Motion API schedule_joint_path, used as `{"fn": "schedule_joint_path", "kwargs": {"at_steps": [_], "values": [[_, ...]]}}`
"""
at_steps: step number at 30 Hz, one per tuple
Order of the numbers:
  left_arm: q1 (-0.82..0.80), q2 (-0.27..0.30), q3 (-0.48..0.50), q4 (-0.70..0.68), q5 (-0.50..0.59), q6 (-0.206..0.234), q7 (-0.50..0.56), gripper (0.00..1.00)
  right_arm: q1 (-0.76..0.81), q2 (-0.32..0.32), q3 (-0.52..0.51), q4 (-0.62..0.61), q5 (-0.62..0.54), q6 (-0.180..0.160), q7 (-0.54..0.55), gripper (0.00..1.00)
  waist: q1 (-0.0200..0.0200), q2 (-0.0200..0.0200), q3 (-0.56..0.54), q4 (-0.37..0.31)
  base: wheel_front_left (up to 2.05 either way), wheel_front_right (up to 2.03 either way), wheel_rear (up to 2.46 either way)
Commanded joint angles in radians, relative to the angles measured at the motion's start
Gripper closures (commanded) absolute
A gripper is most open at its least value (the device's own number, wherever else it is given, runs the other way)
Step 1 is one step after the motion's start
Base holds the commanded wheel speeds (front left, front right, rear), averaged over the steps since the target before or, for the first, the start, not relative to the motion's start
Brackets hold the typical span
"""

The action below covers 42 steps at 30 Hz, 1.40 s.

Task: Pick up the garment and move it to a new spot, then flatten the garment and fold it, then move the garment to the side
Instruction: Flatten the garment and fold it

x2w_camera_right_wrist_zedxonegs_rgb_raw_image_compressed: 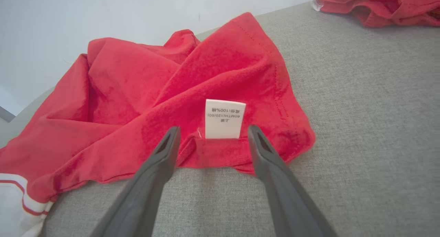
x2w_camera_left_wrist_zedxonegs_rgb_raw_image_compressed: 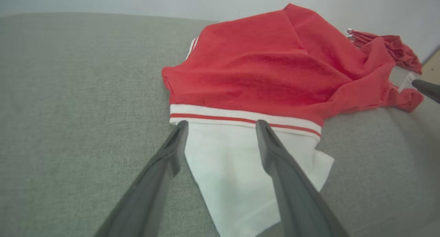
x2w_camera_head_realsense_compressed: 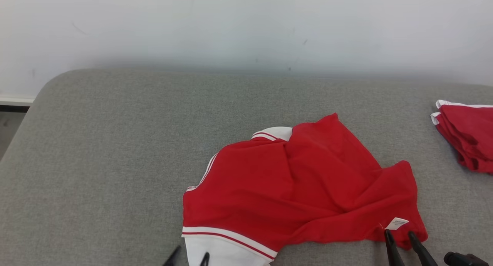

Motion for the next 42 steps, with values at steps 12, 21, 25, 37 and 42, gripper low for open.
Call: {"fn": "schedule_joint_path", "kwargs": {"at_steps": [12,21,25,37,42], "values": [[-0.178,0.070,0.069,-0.017,0.001,0.030,0.083,0.00,-0.039,0.007,0.027,0.022,-0.015,-0.003,-0.005,0.00,0.0000,0.0000,0.018,-0.121,0.00,0.00,0.00],[-0.315,0.079,0.096,0.191,-0.018,0.042,0.130,0.00,-0.077,0.032,0.025,0.048,-0.042,-0.003,-0.005,0.00,0.0000,0.0000,0.075,-0.212,0.00,0.00,0.00],[-0.351,0.088,0.093,0.275,-0.023,0.041,0.164,0.00,-0.085,0.040,0.017,0.052,-0.049,-0.003,-0.005,0.00,0.0000,0.0000,0.087,-0.226,0.00,0.00,0.00],[-0.453,0.088,0.048,0.400,-0.040,0.008,0.290,1.00,-0.110,0.047,0.007,0.055,-0.067,-0.003,-0.005,0.00,0.0000,0.0000,0.106,-0.221,0.00,0.00,0.00],[-0.537,0.105,0.029,0.386,-0.041,-0.011,0.270,1.00,-0.129,0.044,0.002,0.046,-0.068,-0.003,-0.005,0.00,0.0000,0.0000,0.126,-0.225,0.00,0.00,0.00]]}}
